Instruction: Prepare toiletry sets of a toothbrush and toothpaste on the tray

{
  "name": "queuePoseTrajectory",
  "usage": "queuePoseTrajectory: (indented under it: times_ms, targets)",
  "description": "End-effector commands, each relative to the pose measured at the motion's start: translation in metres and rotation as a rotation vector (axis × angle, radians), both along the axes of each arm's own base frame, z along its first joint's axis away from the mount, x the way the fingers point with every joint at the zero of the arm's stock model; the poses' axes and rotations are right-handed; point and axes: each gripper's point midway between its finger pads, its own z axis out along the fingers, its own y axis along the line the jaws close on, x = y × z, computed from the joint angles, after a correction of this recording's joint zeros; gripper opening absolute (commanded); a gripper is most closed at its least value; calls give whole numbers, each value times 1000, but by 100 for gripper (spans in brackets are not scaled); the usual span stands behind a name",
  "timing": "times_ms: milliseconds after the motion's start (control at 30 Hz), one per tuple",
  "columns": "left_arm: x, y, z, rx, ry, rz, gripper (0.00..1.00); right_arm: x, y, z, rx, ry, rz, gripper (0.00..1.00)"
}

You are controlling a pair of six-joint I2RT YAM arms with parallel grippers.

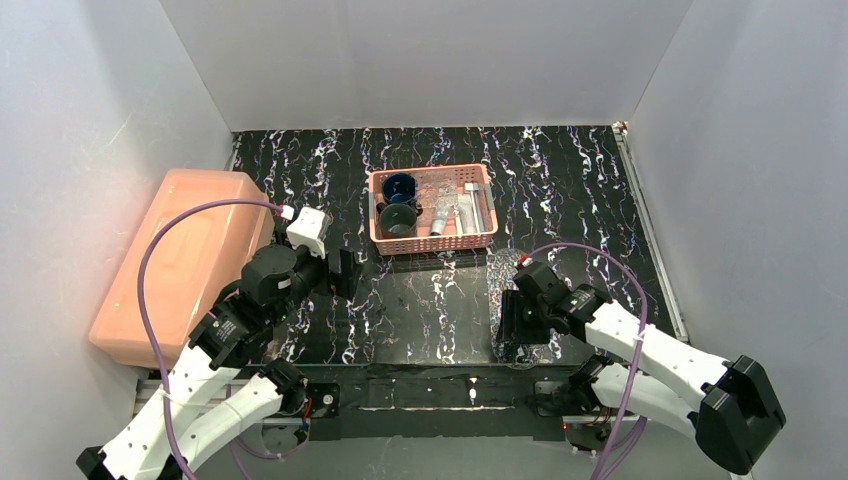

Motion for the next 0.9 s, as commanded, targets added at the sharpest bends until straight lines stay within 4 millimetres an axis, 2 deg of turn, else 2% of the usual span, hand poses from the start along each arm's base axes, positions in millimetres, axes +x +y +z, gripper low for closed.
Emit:
queuePoseTrajectory:
  times_ms: [0, 500, 867]
  targets:
    - [1, 2, 8, -5, -12, 9, 99, -1, 1, -4, 7, -13, -23, 61]
    - [1, 2, 8, -4, -11, 9, 99, -9, 5, -21, 18, 10, -22, 62]
    - [1, 3, 9, -3, -14, 13, 99, -11, 23, -28, 35, 12, 7, 62]
